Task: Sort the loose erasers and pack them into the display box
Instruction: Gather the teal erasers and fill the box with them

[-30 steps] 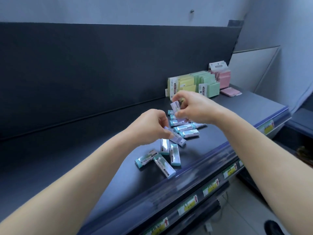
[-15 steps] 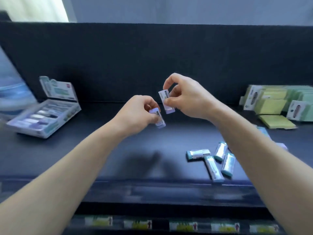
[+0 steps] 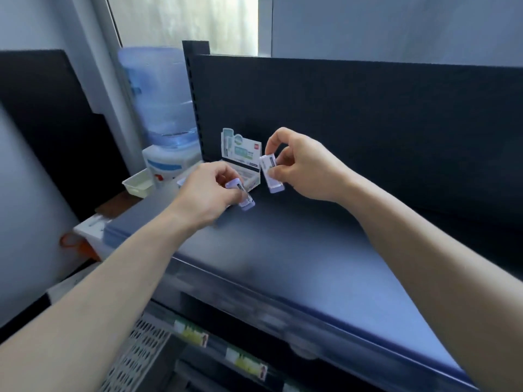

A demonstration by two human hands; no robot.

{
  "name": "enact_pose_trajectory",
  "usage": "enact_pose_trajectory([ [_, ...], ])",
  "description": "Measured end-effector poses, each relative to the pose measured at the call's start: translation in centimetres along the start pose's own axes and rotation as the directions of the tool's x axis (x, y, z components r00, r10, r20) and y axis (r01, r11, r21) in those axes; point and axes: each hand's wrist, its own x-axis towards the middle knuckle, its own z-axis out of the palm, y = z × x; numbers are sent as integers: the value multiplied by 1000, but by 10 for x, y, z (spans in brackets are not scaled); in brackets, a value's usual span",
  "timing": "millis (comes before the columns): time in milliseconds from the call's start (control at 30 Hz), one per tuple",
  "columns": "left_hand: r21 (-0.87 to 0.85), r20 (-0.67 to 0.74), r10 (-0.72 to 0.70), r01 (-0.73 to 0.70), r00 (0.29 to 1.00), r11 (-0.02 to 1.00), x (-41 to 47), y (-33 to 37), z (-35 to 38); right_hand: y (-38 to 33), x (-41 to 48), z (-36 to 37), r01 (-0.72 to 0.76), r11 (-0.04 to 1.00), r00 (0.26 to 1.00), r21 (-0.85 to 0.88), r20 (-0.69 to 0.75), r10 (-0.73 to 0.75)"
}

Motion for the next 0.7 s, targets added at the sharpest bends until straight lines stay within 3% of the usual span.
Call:
enact_pose_trajectory([
  [133, -6, -45, -20, 19, 999, 1000, 26, -29, -34, -15, 41, 29, 16, 1000, 1000, -23, 6, -16],
  [300, -36, -4, -50, 49, 999, 998, 68, -63, -56, -23, 86, 61, -10, 997, 1000, -77, 7, 11],
  [700, 180, 325, -45, -15, 945, 984, 113, -102, -58, -19, 129, 91, -192, 944, 914, -268, 302, 272],
])
